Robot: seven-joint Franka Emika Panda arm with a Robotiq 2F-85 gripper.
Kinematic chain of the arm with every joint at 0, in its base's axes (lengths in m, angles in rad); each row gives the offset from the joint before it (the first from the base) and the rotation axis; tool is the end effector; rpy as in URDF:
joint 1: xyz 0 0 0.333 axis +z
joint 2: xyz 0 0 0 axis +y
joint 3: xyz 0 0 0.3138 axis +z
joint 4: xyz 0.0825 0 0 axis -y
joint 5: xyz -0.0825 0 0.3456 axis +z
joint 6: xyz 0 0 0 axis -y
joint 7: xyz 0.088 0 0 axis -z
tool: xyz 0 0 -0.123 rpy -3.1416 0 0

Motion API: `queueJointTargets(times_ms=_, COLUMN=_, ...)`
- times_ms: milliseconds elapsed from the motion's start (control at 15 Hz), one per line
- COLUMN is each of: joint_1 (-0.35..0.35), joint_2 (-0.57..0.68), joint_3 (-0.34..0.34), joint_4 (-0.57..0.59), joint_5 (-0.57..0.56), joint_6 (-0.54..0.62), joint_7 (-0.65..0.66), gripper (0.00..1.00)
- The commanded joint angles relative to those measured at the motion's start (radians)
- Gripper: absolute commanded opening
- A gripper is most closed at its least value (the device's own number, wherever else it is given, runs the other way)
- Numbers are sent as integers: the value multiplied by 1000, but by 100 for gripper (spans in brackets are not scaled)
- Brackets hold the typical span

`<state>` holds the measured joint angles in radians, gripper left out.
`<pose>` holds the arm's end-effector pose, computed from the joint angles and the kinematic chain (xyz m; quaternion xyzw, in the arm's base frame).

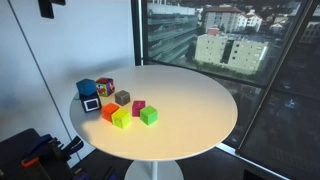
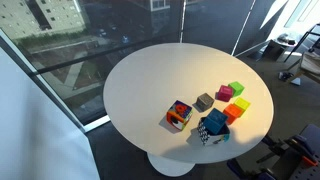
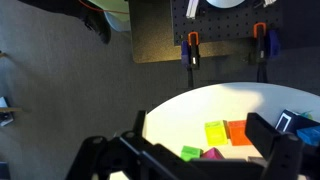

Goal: Put the blue block on the table

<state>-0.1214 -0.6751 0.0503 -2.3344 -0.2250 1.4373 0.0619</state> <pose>0.2762 -0.0459 0.5458 0.9828 -0.0751 -0.1116 0.1266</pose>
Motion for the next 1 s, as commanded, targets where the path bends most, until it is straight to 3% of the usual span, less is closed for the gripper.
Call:
queueJointTargets(times_ms=0, joint_1=31, joint_2=2, joint_3=-22, joint_4=4, joint_5=-10, joint_6=-6, joint_7=15, gripper=100)
queueJointTargets(times_ms=400, joint_1=34, joint_2=7, joint_3=-20, joint_4=4, joint_5=-3, joint_6=-3, joint_7=21, gripper=100)
queueJointTargets(times_ms=933, joint_1=88, joint_2=43, joint_3=-18, joint_4=-19, joint_5=54, joint_6=44, joint_7=31, gripper=100)
